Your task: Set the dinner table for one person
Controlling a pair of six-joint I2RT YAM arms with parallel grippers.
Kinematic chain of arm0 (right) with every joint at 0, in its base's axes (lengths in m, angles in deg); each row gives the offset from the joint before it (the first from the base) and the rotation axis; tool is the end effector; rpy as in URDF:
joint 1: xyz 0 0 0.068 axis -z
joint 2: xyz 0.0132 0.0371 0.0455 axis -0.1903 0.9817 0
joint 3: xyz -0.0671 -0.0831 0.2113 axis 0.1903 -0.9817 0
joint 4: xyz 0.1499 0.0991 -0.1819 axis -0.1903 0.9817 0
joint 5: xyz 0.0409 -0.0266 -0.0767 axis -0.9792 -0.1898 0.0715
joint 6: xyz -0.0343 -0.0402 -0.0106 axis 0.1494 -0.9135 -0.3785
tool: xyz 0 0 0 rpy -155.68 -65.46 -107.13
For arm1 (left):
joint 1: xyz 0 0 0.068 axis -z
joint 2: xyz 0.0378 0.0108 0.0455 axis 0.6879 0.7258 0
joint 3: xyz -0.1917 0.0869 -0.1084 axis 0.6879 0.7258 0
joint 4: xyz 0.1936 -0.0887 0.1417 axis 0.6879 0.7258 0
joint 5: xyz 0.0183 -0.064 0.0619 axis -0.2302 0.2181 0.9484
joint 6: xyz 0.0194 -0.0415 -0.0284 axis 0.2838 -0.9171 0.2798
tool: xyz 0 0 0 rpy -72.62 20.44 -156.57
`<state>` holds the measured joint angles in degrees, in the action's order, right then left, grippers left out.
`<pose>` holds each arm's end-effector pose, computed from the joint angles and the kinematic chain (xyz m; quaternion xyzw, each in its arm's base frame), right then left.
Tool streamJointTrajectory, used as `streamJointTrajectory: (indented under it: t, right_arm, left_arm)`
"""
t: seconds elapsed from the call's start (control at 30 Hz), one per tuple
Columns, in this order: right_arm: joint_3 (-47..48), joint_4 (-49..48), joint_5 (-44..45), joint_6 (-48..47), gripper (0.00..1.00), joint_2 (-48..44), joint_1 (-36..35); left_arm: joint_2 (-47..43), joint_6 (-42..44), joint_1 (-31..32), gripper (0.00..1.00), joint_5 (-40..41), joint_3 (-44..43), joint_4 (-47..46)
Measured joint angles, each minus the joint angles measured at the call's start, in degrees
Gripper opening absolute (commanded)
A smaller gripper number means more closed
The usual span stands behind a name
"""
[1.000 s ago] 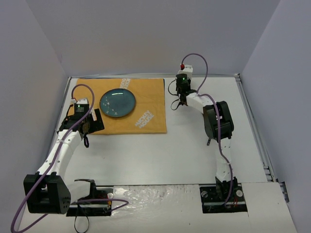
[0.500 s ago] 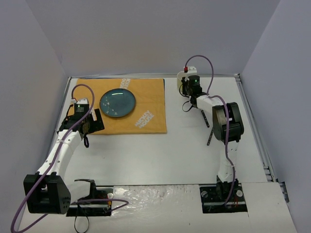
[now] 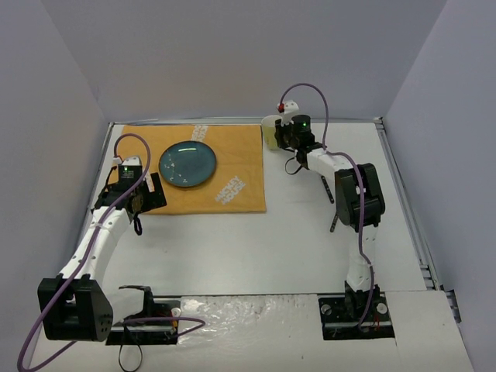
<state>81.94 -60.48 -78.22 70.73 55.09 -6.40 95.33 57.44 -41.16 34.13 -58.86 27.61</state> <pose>0.4610 0.1510 0.2013 -0.1991 0.7200 0.1440 0.6491 0.2534 -0.0065 0.2377 -0.1633 0.9102 -0.0255 0.3797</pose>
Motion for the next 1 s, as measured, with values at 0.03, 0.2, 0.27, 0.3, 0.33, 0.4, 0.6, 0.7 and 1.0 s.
streamJointTrajectory:
  t: [0.03, 0.2, 0.27, 0.3, 0.33, 0.4, 0.6, 0.7, 1.0]
  right_arm:
    - [1.06, 0.13, -0.51, 0.01, 0.0, 0.0, -0.38]
    - [7.21, 0.13, -2.48, 0.04, 0.0, 0.35, -1.99]
    - [10.23, -0.09, -3.12, 0.07, 0.0, 1.21, -2.65]
    - [11.25, -0.25, -3.35, 0.1, 0.0, 1.65, -2.93]
    - [12.45, -0.51, -3.59, 0.2, 0.0, 2.3, -3.19]
    - [14.2, -1.03, -3.93, 0.35, 0.0, 3.72, -3.64]
    - [17.25, -1.25, -4.12, 1.24, 0.0, 8.72, -4.41]
    - [17.99, -1.19, -4.06, 1.51, 0.0, 11.22, -4.48]
    - [19.14, -1.57, -3.53, 2.16, 0.0, 15.58, -4.81]
  left_arm:
    - [0.0, 0.0, 0.0, 0.97, 0.0, 0.0, -0.01]
    - [0.02, 0.02, 0.0, 0.97, 0.0, 0.0, 0.0]
    - [0.02, 0.02, 0.0, 0.97, 0.0, 0.0, -0.02]
    - [0.02, 0.02, 0.0, 0.97, 0.0, 0.0, -0.03]
    - [0.02, 0.02, 0.0, 0.97, 0.0, 0.0, -0.04]
    - [0.02, 0.02, 0.0, 0.97, 0.0, 0.0, -0.09]
    - [0.02, 0.02, 0.0, 0.97, -0.01, 0.0, -0.26]
    - [0.02, 0.02, 0.0, 0.97, 0.0, 0.0, -0.36]
    - [0.02, 0.04, 0.27, 0.97, 0.0, 0.0, -0.42]
